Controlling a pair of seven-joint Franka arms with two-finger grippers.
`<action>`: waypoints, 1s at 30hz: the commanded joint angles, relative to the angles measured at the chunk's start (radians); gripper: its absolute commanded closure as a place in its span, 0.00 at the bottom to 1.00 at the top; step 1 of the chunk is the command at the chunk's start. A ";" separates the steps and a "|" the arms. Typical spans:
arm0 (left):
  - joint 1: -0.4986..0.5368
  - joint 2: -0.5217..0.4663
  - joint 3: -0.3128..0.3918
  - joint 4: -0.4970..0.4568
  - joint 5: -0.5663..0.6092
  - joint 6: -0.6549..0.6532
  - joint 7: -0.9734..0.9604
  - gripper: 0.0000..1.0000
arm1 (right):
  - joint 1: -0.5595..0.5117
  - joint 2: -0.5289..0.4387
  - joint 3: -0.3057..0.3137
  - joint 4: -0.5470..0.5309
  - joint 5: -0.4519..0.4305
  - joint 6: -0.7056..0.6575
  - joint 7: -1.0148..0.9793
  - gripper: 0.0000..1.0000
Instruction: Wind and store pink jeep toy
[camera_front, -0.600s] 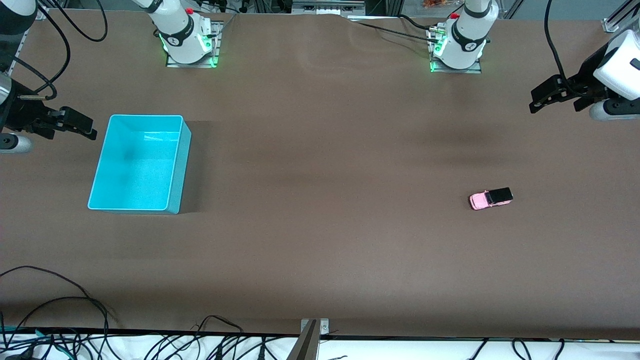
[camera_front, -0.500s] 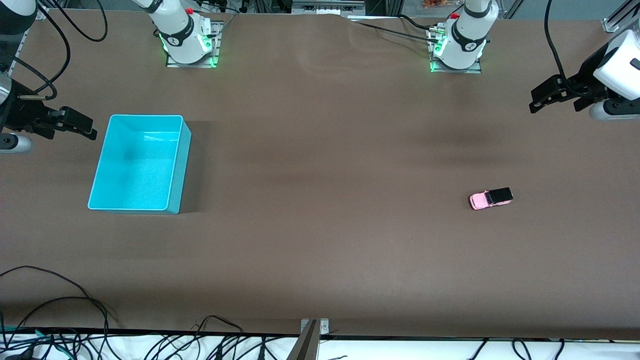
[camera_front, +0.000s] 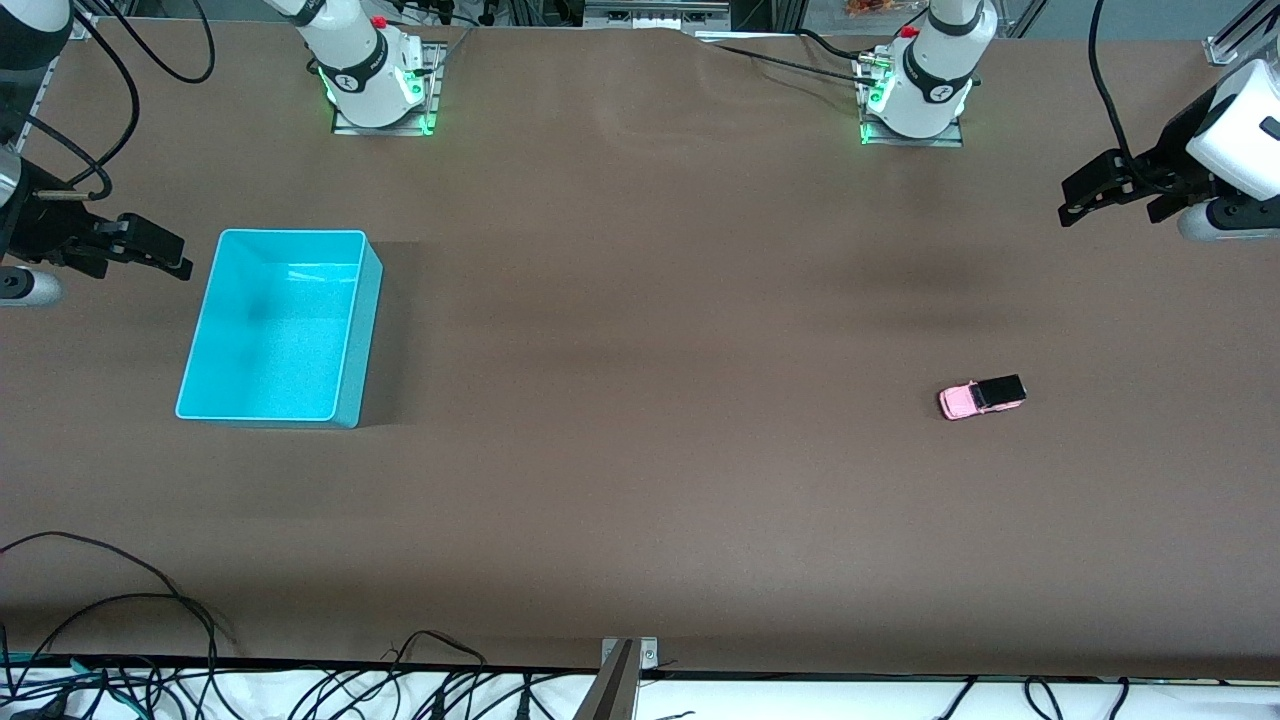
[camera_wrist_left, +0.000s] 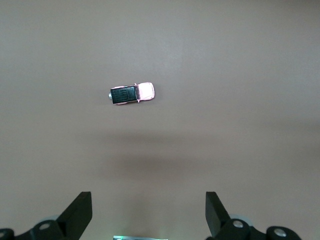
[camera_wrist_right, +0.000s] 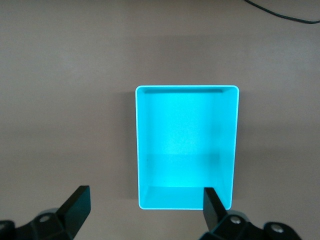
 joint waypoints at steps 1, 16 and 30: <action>0.005 0.014 0.002 0.020 -0.033 -0.010 0.014 0.00 | -0.001 0.002 -0.002 0.013 -0.008 -0.015 -0.010 0.00; 0.003 0.022 0.000 0.022 -0.026 -0.010 0.014 0.00 | -0.001 0.002 -0.002 0.012 -0.006 -0.015 -0.010 0.00; 0.003 0.043 0.000 0.034 -0.021 -0.010 0.012 0.00 | -0.001 0.002 -0.002 0.012 -0.006 -0.015 -0.010 0.00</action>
